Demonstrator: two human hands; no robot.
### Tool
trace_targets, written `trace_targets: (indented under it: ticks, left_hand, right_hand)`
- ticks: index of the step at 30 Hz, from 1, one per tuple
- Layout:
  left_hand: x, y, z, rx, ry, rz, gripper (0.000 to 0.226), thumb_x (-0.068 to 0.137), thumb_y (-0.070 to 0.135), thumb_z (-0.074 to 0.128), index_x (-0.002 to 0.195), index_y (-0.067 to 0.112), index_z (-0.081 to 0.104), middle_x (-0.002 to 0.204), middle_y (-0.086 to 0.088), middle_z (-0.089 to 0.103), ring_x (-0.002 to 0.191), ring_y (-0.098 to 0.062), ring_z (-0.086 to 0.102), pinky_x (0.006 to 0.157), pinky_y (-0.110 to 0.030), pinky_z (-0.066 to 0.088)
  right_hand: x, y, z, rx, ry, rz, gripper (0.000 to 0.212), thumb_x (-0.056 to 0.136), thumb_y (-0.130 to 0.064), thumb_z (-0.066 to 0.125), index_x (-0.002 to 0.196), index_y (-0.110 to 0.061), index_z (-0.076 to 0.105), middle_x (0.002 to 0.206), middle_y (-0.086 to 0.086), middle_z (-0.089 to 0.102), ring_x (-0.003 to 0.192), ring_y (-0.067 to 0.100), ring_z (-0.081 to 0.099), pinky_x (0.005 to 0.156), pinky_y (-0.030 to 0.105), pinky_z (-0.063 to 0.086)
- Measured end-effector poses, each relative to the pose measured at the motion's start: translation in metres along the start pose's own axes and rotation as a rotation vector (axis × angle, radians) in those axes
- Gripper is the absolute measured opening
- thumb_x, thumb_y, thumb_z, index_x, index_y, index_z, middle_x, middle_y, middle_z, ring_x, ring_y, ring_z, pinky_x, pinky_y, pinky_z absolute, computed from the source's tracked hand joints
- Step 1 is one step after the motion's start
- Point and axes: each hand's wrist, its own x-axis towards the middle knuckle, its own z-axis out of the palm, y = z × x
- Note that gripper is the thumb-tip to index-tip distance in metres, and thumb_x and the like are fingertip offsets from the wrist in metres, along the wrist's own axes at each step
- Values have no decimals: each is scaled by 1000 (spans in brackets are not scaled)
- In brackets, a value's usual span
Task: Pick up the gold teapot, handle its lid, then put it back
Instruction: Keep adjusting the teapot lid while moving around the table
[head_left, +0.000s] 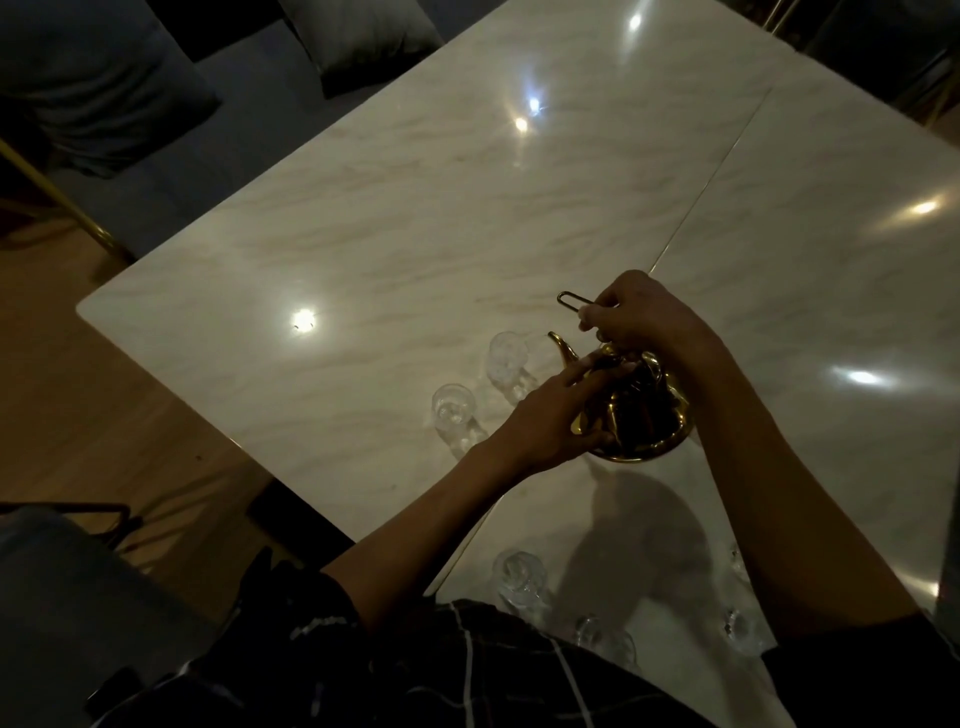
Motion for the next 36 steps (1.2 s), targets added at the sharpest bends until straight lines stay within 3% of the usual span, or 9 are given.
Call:
trace_targets:
  ticks: [7,12,17,22,26,36]
  left_hand:
    - [-1,2,0,10,8,21,84,90,31,76,159,39,29,171,1,19,142,-29,50,92,-50,60]
    - [0,5,-2,18,18,38,83,90,30,77,159,36,31,171,0,20,139,-27,53,90,-48,62]
    - [0,11,-2,4,20,25,85,90,31,78,159,38,30,171,0,19,143,-29,48,94,-50,60]
    - [1,13,-3,8,20,29,84,90,30,77,159,37,30,171,-1,20,144,-29,47,95,-50,59]
    - [1,16,-3,8,15,30,85,90,30,77,159,39,29,171,-2,20,144,-31,47,96,-53,59]
    - [0,21,-5,17,31,41,84,90,30,78,158,38,29,170,-4,22,142,-32,49,95,-52,59]
  right_hand:
    - [-4,-2,-2,25,-7,-9,26,94,-21,61,100,-1,76,78,11,68,81,30,71,57,24,50]
    - [-6,-2,-6,14,2,-8,25,94,-21,60,100,-2,76,68,3,63,76,26,69,53,22,47]
    - [-9,-3,-8,21,0,-26,26,94,-22,61,100,-3,76,73,6,65,86,31,71,62,26,51]
    - [-10,-4,-11,11,-2,-21,25,94,-22,61,102,-2,75,72,3,64,82,28,70,56,23,48]
    - [-12,-5,-13,14,5,-21,25,94,-20,61,103,-1,75,81,11,67,84,30,70,58,23,49]
    - [-14,-6,-17,4,-11,-27,25,95,-20,61,103,-1,75,82,12,67,86,31,71,61,26,51]
